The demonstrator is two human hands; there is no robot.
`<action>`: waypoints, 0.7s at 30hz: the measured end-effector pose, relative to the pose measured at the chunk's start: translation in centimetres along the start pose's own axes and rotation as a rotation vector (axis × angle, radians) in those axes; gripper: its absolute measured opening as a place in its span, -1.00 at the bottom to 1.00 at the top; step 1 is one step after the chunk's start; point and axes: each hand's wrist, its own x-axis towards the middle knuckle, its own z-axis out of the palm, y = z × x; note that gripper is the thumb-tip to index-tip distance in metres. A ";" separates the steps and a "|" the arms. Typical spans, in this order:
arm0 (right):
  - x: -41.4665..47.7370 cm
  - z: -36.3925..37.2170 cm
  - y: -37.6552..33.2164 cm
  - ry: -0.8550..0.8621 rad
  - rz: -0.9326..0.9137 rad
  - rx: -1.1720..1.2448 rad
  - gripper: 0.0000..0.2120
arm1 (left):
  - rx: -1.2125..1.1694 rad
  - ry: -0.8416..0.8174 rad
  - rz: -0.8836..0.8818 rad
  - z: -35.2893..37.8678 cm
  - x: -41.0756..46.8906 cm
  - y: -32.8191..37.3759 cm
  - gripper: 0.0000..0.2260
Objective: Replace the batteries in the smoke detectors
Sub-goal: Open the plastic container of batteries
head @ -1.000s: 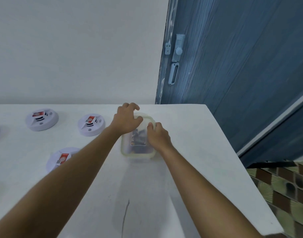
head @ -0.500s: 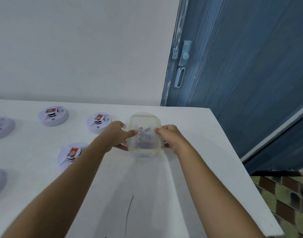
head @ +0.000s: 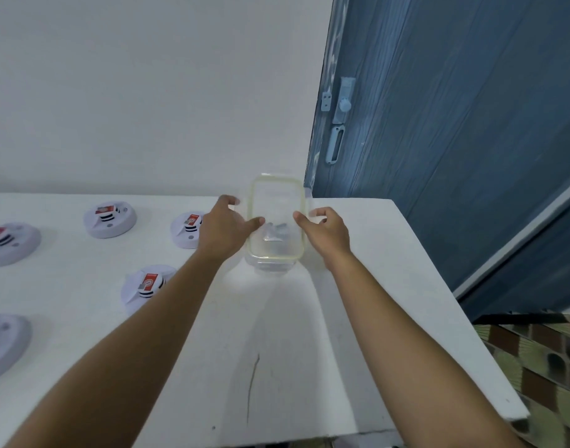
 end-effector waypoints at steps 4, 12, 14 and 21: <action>-2.7 -2.1 -0.4 -0.016 -0.147 0.080 -0.68 | -0.133 -0.028 0.088 -1.9 -2.8 0.9 -0.81; -6.7 -4.9 0.5 -0.166 0.027 0.475 -0.82 | -0.512 -0.211 -0.235 -4.0 -6.7 0.1 -0.61; -7.0 -4.7 1.4 -0.152 0.110 0.496 -0.79 | -0.386 -0.307 -0.263 -3.7 -7.2 -0.9 -0.64; -7.8 -3.6 5.1 -0.256 0.260 0.205 -0.69 | -0.243 -0.373 -0.302 -2.6 -8.5 -3.5 -0.64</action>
